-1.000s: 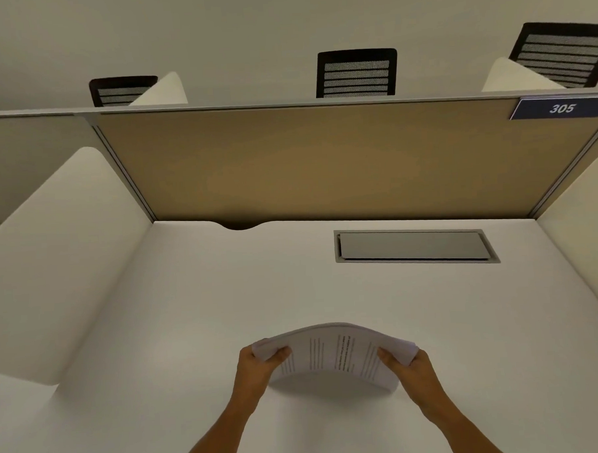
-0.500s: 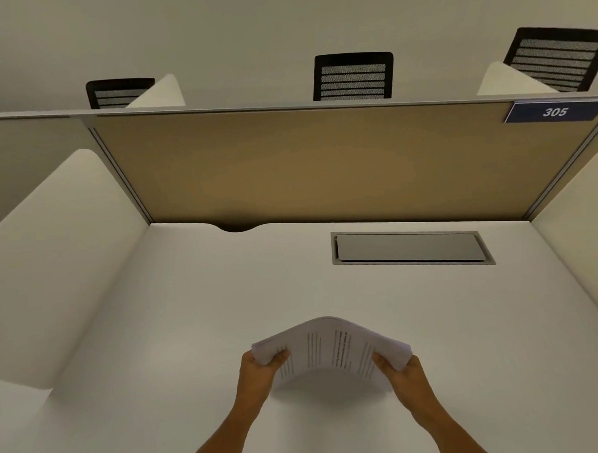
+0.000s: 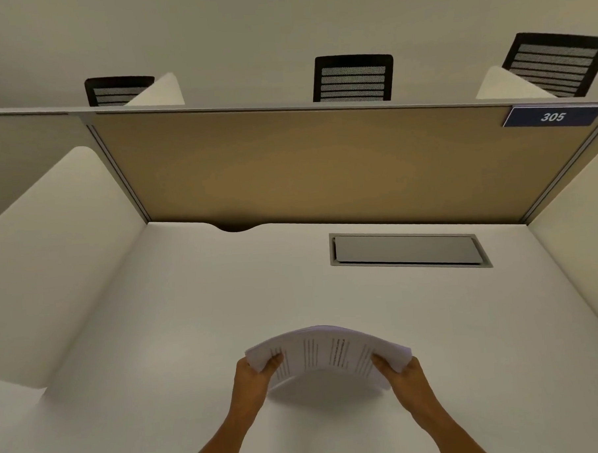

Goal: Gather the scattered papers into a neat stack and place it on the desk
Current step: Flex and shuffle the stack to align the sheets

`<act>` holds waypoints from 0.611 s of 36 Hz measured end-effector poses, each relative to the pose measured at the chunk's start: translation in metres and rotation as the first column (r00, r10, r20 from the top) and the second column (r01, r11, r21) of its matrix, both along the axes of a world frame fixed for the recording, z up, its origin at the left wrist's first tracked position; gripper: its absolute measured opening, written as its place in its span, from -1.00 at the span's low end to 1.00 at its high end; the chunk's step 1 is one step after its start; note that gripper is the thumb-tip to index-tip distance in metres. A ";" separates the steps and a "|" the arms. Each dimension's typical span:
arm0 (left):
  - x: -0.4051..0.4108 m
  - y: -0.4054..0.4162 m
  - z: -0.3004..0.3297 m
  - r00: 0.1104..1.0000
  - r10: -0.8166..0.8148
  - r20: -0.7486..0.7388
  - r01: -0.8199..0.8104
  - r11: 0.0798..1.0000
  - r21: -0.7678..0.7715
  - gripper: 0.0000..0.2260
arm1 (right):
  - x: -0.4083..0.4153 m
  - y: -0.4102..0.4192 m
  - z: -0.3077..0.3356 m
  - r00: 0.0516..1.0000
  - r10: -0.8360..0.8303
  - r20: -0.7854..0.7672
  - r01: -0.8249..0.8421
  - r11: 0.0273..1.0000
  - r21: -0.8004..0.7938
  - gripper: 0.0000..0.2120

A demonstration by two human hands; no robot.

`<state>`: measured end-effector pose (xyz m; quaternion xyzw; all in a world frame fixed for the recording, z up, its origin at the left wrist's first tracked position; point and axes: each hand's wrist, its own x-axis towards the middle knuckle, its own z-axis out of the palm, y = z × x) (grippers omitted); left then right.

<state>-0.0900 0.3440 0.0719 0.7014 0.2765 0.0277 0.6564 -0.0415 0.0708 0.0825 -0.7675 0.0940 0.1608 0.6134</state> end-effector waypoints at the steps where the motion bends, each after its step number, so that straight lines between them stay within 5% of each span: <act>1: 0.001 0.001 0.001 1.000 0.007 0.005 -0.007 1.000 0.001 -0.87 | 0.001 -0.001 0.000 1.000 -0.007 0.003 0.007 1.000 -0.001 -0.79; 22: -0.001 -0.005 -0.011 0.998 -0.067 -0.010 0.067 0.998 0.022 -0.75 | -0.006 -0.002 -0.023 0.999 -0.034 -0.038 0.035 0.999 0.022 -0.84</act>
